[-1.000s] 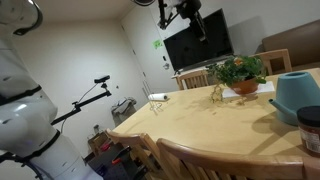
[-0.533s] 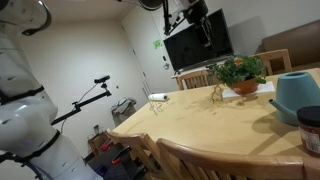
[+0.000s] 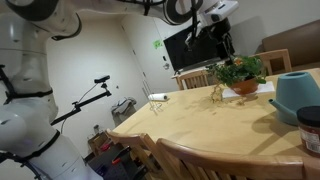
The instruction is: Move the flower pot to the left
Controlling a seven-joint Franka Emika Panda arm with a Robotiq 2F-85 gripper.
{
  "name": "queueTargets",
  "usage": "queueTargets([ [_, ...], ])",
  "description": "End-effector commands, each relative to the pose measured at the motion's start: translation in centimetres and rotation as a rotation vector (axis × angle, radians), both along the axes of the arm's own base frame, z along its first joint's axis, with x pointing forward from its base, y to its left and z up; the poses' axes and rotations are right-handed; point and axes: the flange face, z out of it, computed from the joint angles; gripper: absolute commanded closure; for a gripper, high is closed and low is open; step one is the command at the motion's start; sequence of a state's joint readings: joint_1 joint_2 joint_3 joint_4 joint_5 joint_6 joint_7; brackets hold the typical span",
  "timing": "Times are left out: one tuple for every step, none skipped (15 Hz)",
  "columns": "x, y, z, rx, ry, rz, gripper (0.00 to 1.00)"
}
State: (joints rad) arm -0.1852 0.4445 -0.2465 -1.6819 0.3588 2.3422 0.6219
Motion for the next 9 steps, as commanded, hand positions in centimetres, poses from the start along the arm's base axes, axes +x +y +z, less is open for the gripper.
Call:
queueTargets([
  [3.5, -0.4, -1.6, -0.054, -0.038, -0.043, 0.00],
  [4.2, -0.3, -2.1, -0.061, -0.039, -0.036, 0.00],
  [5.0, -0.3, -2.6, -0.073, -0.036, -0.031, 0.00],
  [5.5, -0.1, -3.0, -0.075, -0.022, -0.025, 0.00],
  [5.7, 0.0, -3.3, -0.075, 0.006, -0.006, 0.00],
  [4.3, -0.2, -3.4, -0.067, -0.012, -0.002, 0.00],
  [4.6, -0.1, -3.8, -0.070, -0.009, 0.001, 0.00],
  [4.7, 0.0, -4.1, -0.069, -0.005, 0.001, 0.00],
  [4.6, -0.2, -4.1, -0.069, -0.004, 0.000, 0.00],
])
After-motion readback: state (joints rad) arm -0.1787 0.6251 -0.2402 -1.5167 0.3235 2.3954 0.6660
